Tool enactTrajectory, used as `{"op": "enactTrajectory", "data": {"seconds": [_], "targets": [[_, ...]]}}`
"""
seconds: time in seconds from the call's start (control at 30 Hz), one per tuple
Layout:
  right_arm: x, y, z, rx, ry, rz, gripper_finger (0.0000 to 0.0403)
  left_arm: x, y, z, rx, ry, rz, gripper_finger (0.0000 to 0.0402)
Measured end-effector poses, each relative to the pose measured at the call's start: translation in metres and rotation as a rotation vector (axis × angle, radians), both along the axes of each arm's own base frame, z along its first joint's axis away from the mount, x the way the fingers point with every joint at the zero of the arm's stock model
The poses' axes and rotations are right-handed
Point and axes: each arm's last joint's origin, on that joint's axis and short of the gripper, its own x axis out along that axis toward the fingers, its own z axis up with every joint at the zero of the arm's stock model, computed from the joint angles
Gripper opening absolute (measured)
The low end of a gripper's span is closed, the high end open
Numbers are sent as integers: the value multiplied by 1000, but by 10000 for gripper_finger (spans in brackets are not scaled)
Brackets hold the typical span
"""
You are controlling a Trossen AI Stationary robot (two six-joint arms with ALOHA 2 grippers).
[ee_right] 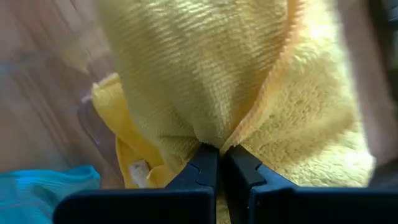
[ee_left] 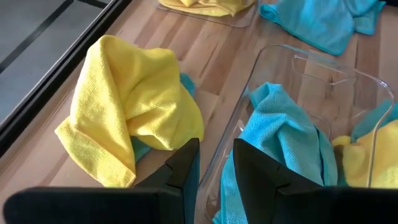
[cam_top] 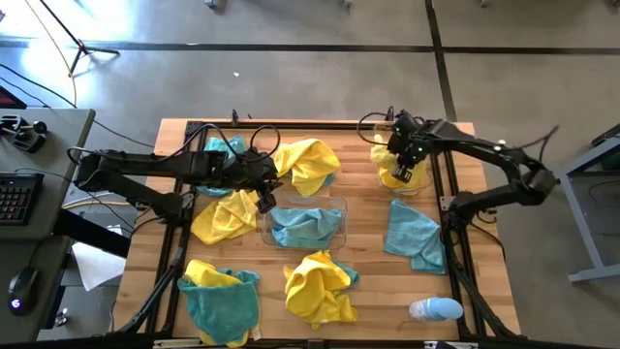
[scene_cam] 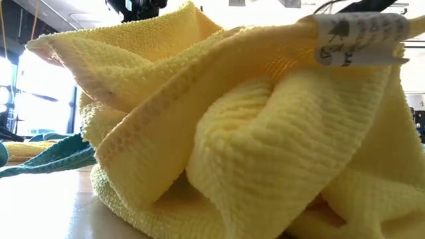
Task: Sort microfiber towel by color & place in baskets
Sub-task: Put the yellow towel into the top transparent bin
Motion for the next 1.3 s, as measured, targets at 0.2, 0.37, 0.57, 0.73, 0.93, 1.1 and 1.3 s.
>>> {"op": "enactTrajectory", "data": {"seconds": [0.2,0.37,0.57,0.73,0.93,1.1,1.3], "targets": [[7,-7,-23,64,78,2,9,0,0,0,-10,-5,14,87],[9,-8,-28,79,91,-5,41,0,0,0,-28,-13,33,87],[7,-7,-20,67,86,-1,91,0,0,0,-34,-16,40,87],[4,-4,-2,59,79,1,115,0,0,0,-31,-16,43,87],[1,-1,30,26,46,-9,118,0,0,0,-35,-18,49,87],[2,-2,50,-54,-48,-21,119,0,0,0,-35,-18,48,87],[14,-10,46,-59,-131,72,108,0,0,0,-36,-17,48,87]]}}
